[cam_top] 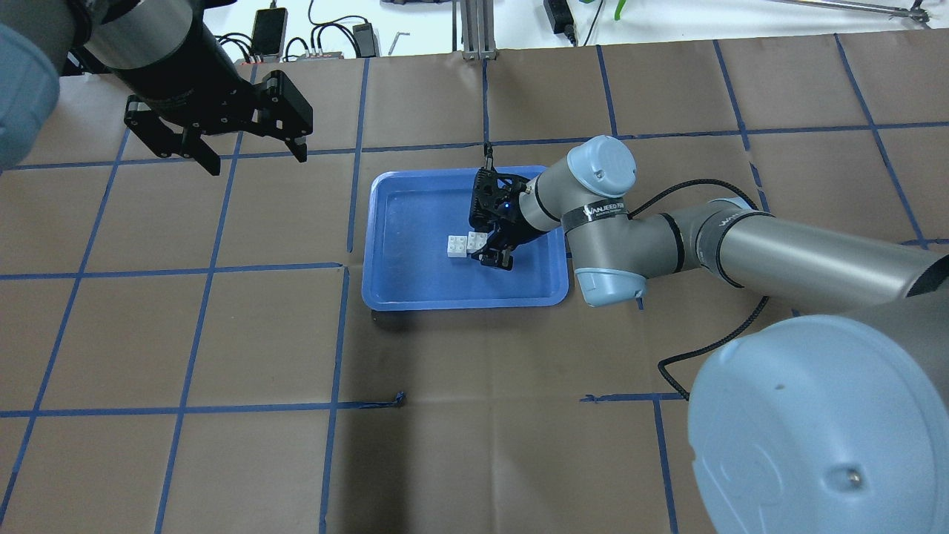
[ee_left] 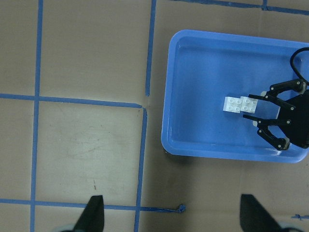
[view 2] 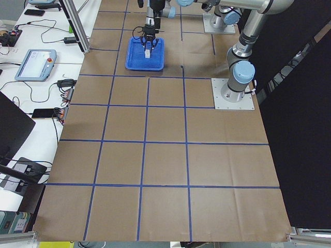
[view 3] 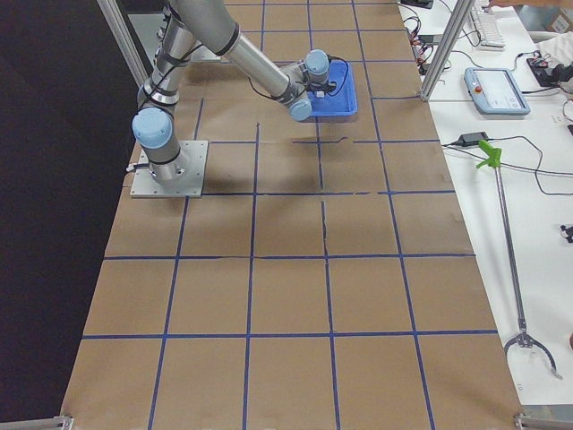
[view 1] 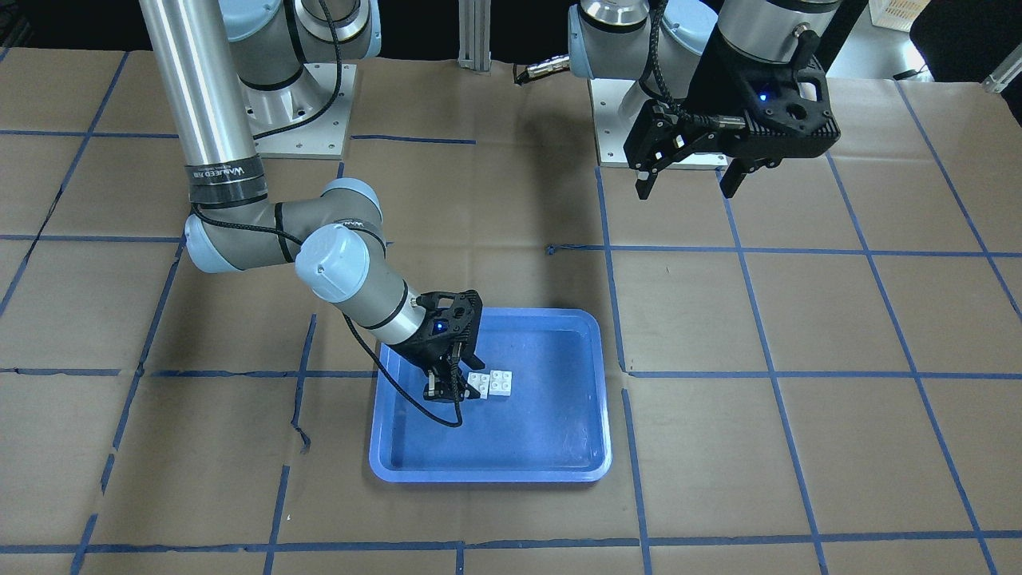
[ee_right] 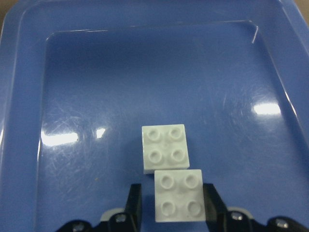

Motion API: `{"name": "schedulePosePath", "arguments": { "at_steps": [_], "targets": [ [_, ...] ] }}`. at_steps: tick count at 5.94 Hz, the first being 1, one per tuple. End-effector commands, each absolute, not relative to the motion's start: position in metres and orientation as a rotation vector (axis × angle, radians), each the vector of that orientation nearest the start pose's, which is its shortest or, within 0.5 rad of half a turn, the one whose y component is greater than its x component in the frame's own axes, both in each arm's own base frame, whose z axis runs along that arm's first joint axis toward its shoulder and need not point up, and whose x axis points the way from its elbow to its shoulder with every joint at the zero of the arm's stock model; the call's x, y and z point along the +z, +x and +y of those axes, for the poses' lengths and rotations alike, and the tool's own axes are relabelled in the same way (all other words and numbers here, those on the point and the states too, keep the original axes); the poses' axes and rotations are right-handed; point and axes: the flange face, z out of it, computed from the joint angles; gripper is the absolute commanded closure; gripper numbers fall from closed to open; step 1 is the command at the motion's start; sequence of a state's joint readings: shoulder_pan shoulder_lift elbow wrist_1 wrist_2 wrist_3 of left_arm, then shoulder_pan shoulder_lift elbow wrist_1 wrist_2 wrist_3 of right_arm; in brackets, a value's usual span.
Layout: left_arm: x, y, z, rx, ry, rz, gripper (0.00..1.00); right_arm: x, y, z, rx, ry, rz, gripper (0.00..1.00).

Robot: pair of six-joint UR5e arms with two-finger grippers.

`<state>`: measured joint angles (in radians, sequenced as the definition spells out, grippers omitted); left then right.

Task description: Assemble white blocks and place on blue tray

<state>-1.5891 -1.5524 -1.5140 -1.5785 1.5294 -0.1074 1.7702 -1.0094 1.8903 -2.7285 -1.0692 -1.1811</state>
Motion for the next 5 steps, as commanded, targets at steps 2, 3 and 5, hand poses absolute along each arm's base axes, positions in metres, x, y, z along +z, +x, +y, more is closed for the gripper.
{"name": "schedulePosePath", "arguments": {
  "at_steps": [2, 3, 5],
  "targets": [
    [0.524, -0.146, -0.487, -0.103, -0.139, 3.182, 0.01, 0.163, 0.296, -0.548, -0.667, -1.825, 2.06, 0.27],
    [0.524, -0.146, -0.487, -0.103, -0.139, 3.182, 0.01, 0.165, 0.296, -0.549, -0.673, -1.822, 2.06, 0.07],
    [0.525, -0.146, -0.487, -0.106, -0.137, 3.182, 0.01, 0.186, 0.289, -0.555, -0.684, -1.697, 2.169, 0.0]
  ]
}}
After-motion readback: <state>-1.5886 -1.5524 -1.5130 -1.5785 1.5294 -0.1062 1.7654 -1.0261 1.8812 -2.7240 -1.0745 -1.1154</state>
